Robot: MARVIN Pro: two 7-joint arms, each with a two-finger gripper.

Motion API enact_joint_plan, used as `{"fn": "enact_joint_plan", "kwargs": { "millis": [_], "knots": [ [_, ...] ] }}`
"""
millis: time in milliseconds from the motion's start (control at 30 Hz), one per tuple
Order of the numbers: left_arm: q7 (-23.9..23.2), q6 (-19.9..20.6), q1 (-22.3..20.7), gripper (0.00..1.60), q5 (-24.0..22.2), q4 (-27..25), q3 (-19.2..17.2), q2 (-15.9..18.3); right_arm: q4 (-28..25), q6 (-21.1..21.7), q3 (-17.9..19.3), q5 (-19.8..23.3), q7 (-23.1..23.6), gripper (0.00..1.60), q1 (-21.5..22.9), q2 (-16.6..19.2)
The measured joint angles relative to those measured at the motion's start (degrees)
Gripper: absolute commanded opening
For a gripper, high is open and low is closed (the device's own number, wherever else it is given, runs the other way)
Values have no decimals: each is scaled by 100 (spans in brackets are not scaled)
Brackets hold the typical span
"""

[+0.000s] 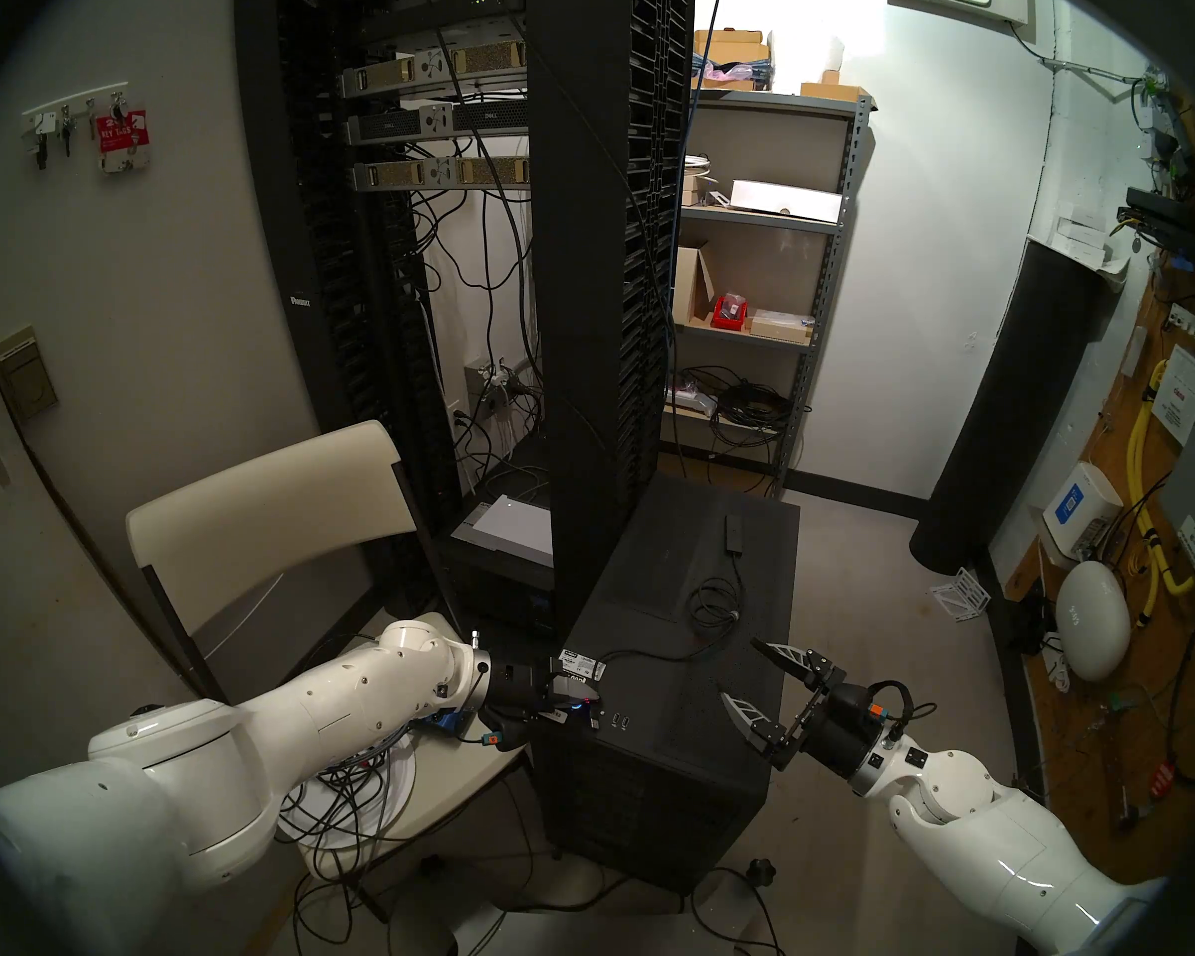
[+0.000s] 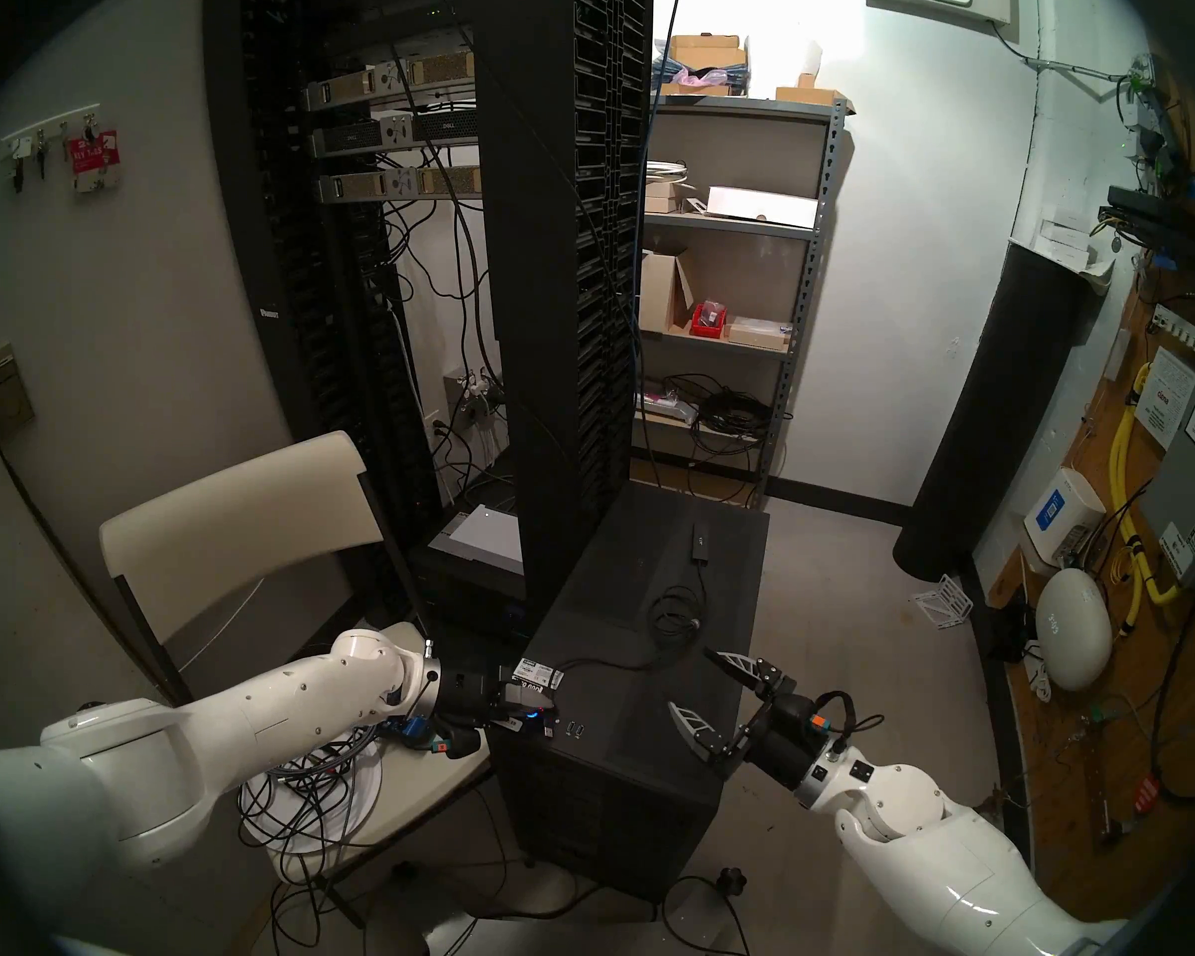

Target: Insert the cable into the workstation's USB slot

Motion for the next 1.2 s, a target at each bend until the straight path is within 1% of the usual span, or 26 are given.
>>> {"fn": "enact_joint_plan", "kwargs": {
  "millis": [100, 333, 467, 600, 700, 733, 800, 833, 967, 1200],
  "knots": [
    [-142, -96, 169, 0, -257, -244, -149, 81, 0, 0, 0, 0, 0, 160, 0, 0],
    [-721, -257, 573, 0, -989, -805, -586, 284, 1, 0, 0, 0, 0, 160, 0, 0],
    [-1127, -341, 810, 0, -1544, -1101, -890, 395, 1, 0, 0, 0, 0, 160, 0, 0],
    [-1475, -458, 995, 0, -2073, -1264, -1122, 459, 2, 0, 0, 0, 0, 160, 0, -1],
    [-1843, -566, 1185, 0, -2607, -1429, -1306, 521, 3, 0, 0, 0, 0, 160, 1, -1],
    [-1903, -582, 1216, 0, -2692, -1456, -1332, 530, 3, 0, 0, 0, 0, 160, 1, -1],
    [-2156, -649, 1343, 0, -3063, -1565, -1430, 563, 3, 0, 0, 0, 0, 160, 1, -1],
    [-2215, -664, 1374, 0, -3154, -1593, -1449, 570, 3, 0, 0, 0, 0, 160, 1, -1],
    [-2621, -748, 1577, 0, -3807, -1809, -1574, 606, 4, 0, 0, 0, 1, 160, 1, -1],
    [-3212, -779, 1819, 0, -4867, -2112, -1710, 588, 5, 0, 0, 0, 1, 160, 1, -1]
  ]
}}
